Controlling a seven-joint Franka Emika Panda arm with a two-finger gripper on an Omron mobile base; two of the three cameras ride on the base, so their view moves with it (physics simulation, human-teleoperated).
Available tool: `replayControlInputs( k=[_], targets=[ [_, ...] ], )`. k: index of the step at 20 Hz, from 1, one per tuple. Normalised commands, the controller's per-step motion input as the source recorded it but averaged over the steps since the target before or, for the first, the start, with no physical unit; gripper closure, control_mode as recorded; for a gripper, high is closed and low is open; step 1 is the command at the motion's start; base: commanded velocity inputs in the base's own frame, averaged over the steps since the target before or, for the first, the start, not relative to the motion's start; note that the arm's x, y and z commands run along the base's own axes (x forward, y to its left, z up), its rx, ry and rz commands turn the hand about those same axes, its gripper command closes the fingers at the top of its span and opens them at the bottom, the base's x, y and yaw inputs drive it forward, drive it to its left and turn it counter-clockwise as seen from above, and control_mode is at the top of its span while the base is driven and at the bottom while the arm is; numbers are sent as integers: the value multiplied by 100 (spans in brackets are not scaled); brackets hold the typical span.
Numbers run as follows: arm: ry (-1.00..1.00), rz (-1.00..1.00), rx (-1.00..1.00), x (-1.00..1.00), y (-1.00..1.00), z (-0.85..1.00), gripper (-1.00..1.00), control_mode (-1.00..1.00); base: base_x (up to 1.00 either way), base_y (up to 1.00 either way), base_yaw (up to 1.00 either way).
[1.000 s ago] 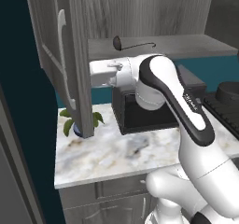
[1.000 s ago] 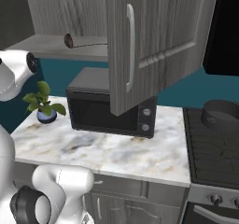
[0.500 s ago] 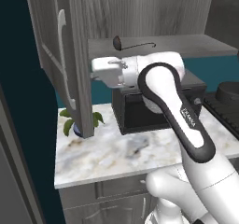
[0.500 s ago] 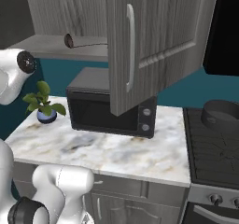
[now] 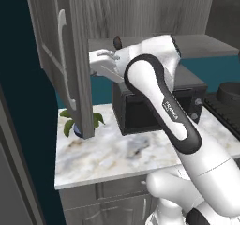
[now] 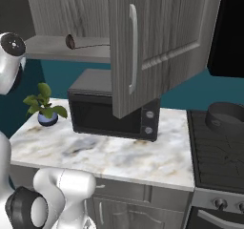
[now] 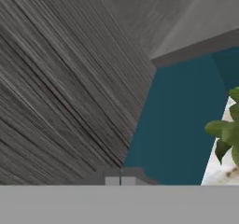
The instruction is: Open the cabinet and move the ladle to the pot. Then close the cabinet.
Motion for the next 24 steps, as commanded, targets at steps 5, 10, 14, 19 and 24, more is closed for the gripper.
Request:
replayControlInputs(
  k=[5, 10, 14, 19, 24],
  targets=[
    [-1, -12, -21, 3, -39, -2, 100, -100, 0, 0, 0],
    [-4, -16, -23, 0, -45, -3, 100, -100, 0, 0, 0],
    [-8, -17, -24, 0, -46, -5, 100, -100, 0, 0, 0],
    [-9, -15, -11, 0, -30, -1, 100, -100, 0, 0, 0],
    [-5, -9, -2, 6, -30, 0, 100, -100, 0, 0, 0]
  ],
)
